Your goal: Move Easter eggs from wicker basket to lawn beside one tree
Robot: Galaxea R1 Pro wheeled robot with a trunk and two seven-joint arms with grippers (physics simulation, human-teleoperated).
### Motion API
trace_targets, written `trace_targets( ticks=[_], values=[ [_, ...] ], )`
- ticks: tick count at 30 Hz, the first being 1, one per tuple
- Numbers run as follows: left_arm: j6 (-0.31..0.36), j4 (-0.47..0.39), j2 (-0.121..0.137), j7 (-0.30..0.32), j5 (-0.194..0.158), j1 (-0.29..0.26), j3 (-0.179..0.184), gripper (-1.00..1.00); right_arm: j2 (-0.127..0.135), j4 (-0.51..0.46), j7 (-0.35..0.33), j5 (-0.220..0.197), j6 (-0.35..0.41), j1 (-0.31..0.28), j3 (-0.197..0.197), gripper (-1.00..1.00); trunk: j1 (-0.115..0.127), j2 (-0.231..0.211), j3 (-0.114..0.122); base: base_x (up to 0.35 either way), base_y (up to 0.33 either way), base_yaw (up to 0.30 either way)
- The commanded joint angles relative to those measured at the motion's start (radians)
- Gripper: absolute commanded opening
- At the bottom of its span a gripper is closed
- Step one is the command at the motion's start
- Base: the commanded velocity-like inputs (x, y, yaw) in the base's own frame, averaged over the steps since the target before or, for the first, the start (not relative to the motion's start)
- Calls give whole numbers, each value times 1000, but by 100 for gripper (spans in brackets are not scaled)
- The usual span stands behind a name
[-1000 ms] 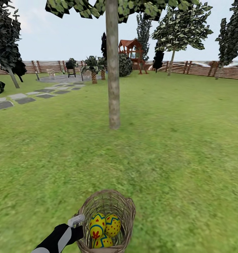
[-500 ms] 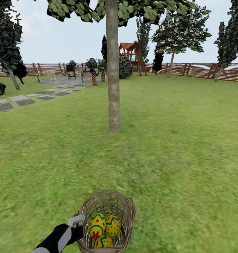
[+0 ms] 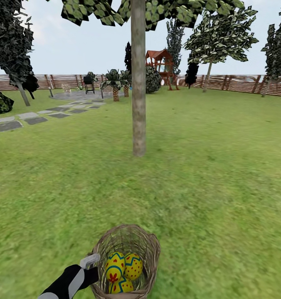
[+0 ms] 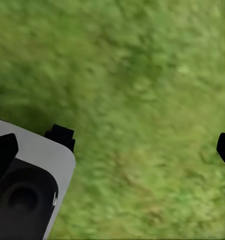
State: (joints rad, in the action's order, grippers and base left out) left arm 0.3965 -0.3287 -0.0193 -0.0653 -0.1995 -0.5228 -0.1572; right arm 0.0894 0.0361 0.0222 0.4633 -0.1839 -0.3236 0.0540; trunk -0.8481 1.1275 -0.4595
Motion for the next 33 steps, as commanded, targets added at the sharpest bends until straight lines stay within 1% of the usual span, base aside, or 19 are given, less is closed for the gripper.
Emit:
trace_targets(
  ticks=[1, 10, 14, 16, 33],
  values=[
    [5, -3, -1, -7, -15, 0, -2, -100, 1, 4, 2, 7, -6, -2, 6, 100, -1, 1, -1, 322, 0, 0],
    [5, -3, -1, -7, -15, 0, -2, -100, -2, 4, 2, 9, -5, -2, 6, 100, -1, 1, -1, 322, 0, 0],
    [5, -3, -1, -7, -15, 0, -2, -100, 5, 7, -2, 19, -3, -2, 5, 100, -1, 1, -1, 322, 0, 0],
    [5, -3, -1, -7, -15, 0, -2, -100, 6, 6, -4, 13, -4, -2, 5, 100, -1, 1, -1, 322, 0, 0],
    [5, -3, -1, -7, -15, 0, -2, -100, 4, 7, -4, 17, -5, -2, 5, 100, -1, 1, -1, 322, 0, 0]
  ],
)
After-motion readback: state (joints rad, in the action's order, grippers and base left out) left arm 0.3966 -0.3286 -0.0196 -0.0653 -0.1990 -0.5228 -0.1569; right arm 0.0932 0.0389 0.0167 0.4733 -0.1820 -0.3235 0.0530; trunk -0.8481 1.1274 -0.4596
